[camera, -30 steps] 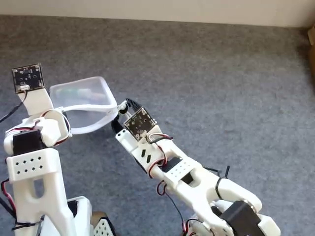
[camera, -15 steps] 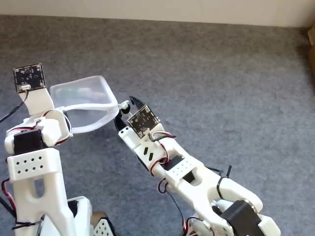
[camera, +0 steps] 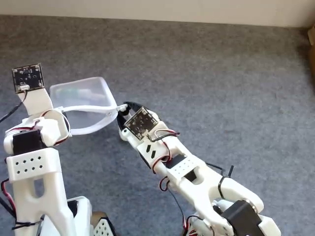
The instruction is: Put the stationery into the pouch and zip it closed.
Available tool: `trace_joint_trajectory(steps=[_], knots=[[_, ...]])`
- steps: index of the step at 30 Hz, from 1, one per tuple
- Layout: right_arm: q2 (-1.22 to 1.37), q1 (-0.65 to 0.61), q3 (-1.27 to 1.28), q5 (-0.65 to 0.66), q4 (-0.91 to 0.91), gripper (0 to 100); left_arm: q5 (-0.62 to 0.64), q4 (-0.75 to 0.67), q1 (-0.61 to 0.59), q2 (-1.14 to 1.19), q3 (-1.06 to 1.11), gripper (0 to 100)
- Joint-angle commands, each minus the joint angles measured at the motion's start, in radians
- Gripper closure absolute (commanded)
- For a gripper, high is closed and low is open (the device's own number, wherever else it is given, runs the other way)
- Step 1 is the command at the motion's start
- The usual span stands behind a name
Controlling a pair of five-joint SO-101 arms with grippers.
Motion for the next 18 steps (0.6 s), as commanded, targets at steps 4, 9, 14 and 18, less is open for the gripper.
trace_joint_trajectory(steps=[4, 9, 14, 18], knots=[[-0.101, 0.016, 0.044, 0.031, -0.024, 99.3, -0.005, -0.018, -0.016, -0.007, -0.007, 99], [-0.283, 0.01, 0.177, 0.077, -0.018, 99.3, -0.005, -0.02, -0.016, -0.007, -0.007, 99], [-0.433, -0.041, 0.252, 0.133, 0.122, 99.3, -0.003, -0.04, -0.015, -0.007, -0.004, 99], [-0.562, -0.099, 0.263, 0.133, 0.277, 99.3, -0.003, -0.041, -0.013, -0.007, -0.005, 99]])
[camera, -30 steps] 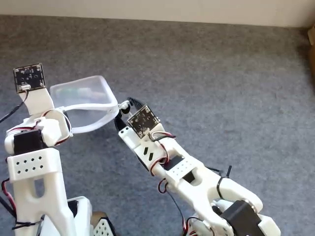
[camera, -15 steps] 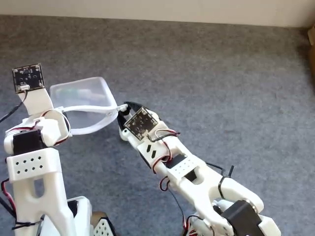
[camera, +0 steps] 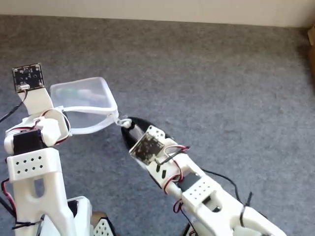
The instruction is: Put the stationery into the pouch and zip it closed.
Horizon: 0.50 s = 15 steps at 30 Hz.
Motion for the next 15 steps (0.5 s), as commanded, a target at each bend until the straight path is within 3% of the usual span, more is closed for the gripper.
trace_joint_trajectory(steps=[1, 9, 15], knots=[[-0.143, -0.056, -0.005, 0.02, 0.143, 99.3, -0.003, -0.026, -0.013, -0.007, -0.005, 98], [-0.361, -0.186, -0.013, 0.02, 0.555, 99.3, -0.002, -0.023, 0.024, -0.007, -0.004, 84], [-0.492, -0.199, 0.018, 0.02, 0.611, 99.3, -0.003, -0.026, 0.097, -0.007, -0.035, 81]])
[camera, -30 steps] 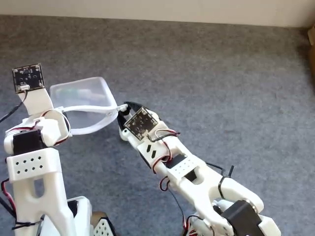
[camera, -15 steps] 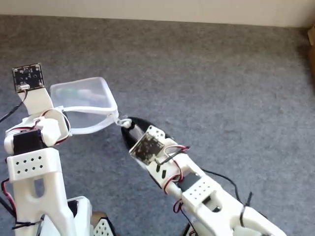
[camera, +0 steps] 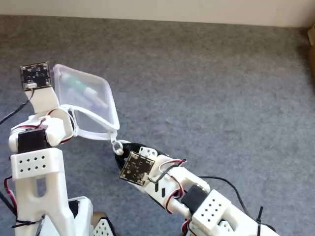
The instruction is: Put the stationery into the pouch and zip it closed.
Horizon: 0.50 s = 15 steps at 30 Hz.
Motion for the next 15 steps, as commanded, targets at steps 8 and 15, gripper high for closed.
trace_joint_trajectory(steps=[8, 15], knots=[[-0.271, -0.025, 0.165, 0.014, 0.013, 99.3, -0.026, -0.023, 0.262, -0.005, -0.136, 76], [-0.45, -0.025, 0.266, 0.012, 0.013, 99.3, -0.245, -0.068, 0.476, 0.001, -0.168, 76]])
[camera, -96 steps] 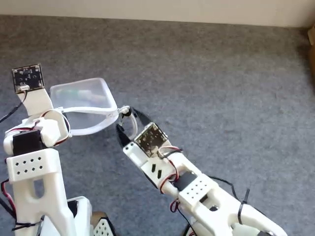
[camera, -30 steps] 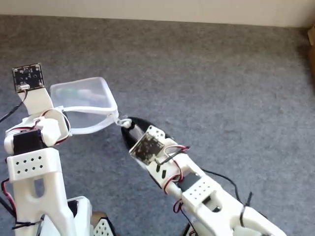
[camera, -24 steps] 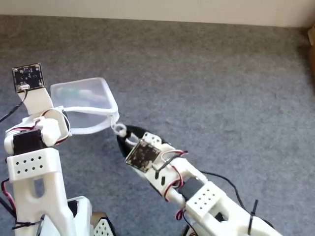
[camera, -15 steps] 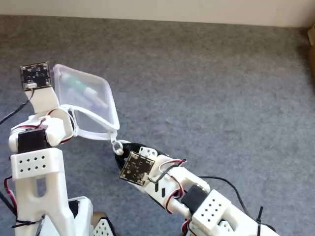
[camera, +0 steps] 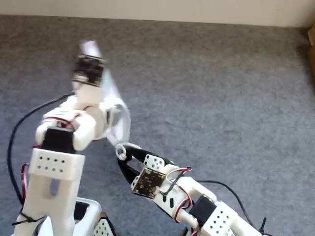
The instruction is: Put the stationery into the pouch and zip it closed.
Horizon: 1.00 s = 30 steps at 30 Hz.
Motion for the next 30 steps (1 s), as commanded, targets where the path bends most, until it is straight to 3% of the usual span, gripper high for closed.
trace_joint_trajectory(steps=[1, 7, 15, 22, 30], knots=[[-0.104, -0.019, 0.062, 0.009, 0.002, 99.3, -0.089, -0.068, 0.093, 0.002, -0.062, 76], [-0.166, -0.005, 0.085, 0.008, 0.016, 99.3, -0.167, -0.098, 0.171, -0.002, -0.022, 76], [-0.174, 0.051, 0.076, 0.003, 0.035, 99.3, -0.164, -0.081, 0.127, -0.008, -0.058, 76], [-0.174, 0.061, 0.076, 0.003, 0.033, 99.3, -0.164, 0.084, 0.12, -0.01, -0.176, 76], [-0.176, 0.166, 0.074, 0.002, 0.03, 99.3, -0.127, 0.287, 0.122, -0.01, -0.317, 78]])
